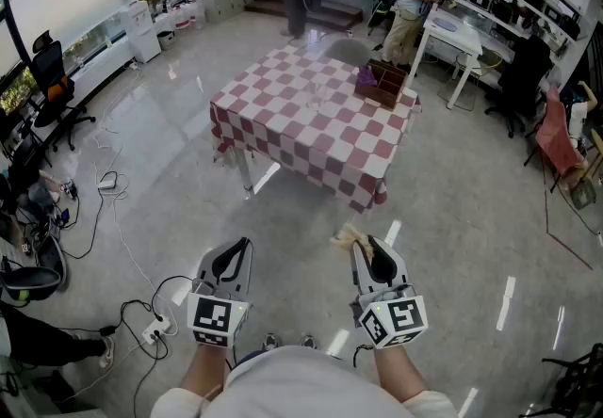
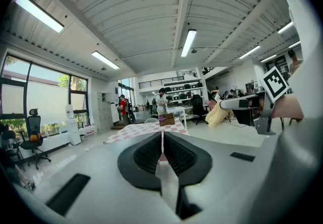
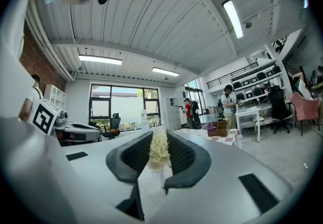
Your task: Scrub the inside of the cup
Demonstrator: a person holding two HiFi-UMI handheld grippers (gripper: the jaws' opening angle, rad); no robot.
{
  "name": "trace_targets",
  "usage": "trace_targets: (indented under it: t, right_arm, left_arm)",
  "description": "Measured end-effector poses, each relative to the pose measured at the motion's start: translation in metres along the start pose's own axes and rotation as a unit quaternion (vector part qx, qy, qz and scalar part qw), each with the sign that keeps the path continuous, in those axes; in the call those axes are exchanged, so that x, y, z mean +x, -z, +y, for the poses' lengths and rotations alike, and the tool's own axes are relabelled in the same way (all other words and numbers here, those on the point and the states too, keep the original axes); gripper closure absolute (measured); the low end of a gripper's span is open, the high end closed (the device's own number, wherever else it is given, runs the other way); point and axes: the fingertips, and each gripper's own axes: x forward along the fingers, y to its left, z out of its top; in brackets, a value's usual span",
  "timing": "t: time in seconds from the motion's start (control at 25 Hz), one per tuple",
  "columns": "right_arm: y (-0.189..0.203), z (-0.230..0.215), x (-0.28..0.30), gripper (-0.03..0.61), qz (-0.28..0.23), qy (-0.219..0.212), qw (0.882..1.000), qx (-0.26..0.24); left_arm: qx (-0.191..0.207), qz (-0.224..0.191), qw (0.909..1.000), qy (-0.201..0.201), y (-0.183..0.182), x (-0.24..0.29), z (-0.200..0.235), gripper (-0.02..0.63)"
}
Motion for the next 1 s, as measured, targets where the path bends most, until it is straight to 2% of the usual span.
trace_targets:
  t: [0.4, 0.6, 0.84, 1.0]
  right_arm:
    - [0.000, -0.021, -0.001, 0.474, -0.010, -0.022, 0.999, 0.021]
    - [0.009, -0.030, 0.005, 0.474, 0.002, -0.032, 0.999, 0.029]
    - [0.016, -0.039, 0.027, 0.474, 0.008, -0.027, 0.999, 0.031]
    - [0.019, -0.039, 0.057, 0.474, 0.004, -0.021, 0.999, 0.029]
  left_arm:
    - [-0.014, -0.005, 0.9998, -0.013, -0.002, 0.008, -0.016, 0.574]
    - [-0.021, -0.001, 0.9995, -0.023, 0.002, 0.013, -0.017, 0.574]
    - [-0.021, 0.006, 0.9995, -0.021, 0.009, 0.035, -0.003, 0.574]
    - [-0.024, 0.008, 0.9996, -0.016, 0.016, 0.058, 0.022, 0.574]
